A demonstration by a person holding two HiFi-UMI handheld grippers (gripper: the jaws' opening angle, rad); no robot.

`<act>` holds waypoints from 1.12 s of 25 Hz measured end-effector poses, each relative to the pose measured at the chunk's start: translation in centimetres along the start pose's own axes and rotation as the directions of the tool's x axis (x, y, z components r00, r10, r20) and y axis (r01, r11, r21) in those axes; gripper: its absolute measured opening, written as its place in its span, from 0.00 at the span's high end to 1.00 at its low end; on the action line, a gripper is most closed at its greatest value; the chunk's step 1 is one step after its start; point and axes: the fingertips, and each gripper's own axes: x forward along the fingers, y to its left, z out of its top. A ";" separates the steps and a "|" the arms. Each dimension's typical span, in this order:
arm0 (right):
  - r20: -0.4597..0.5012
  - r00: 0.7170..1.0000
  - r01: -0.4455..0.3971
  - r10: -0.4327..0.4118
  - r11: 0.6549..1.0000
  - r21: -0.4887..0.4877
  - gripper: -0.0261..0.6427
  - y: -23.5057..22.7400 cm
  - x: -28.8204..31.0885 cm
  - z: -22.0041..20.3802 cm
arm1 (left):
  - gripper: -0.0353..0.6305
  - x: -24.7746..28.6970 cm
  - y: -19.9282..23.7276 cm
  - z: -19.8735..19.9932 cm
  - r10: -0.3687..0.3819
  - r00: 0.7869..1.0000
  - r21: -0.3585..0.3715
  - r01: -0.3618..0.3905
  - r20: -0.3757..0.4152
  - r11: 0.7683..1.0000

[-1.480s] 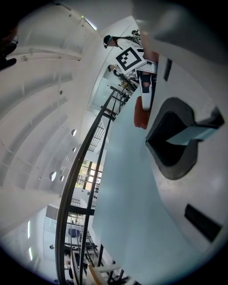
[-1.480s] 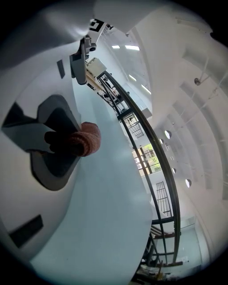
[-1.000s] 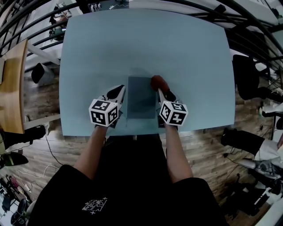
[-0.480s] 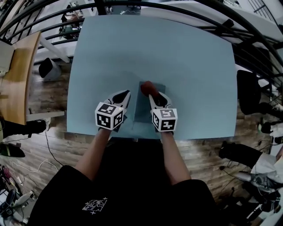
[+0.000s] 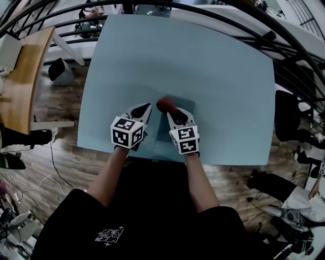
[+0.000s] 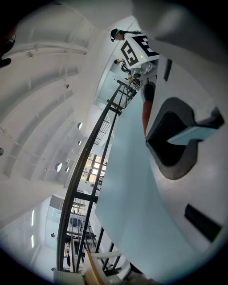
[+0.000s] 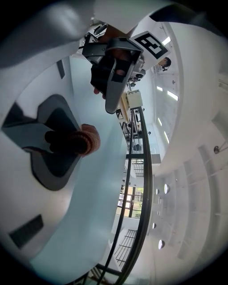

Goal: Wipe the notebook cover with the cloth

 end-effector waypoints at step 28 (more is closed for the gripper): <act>-0.125 0.982 0.128 -0.139 0.987 -0.092 0.80 -3.6 -4.1 -5.8 | 0.96 1.4 -3.1 -0.6 -0.058 0.998 0.047 0.059 -0.033 0.997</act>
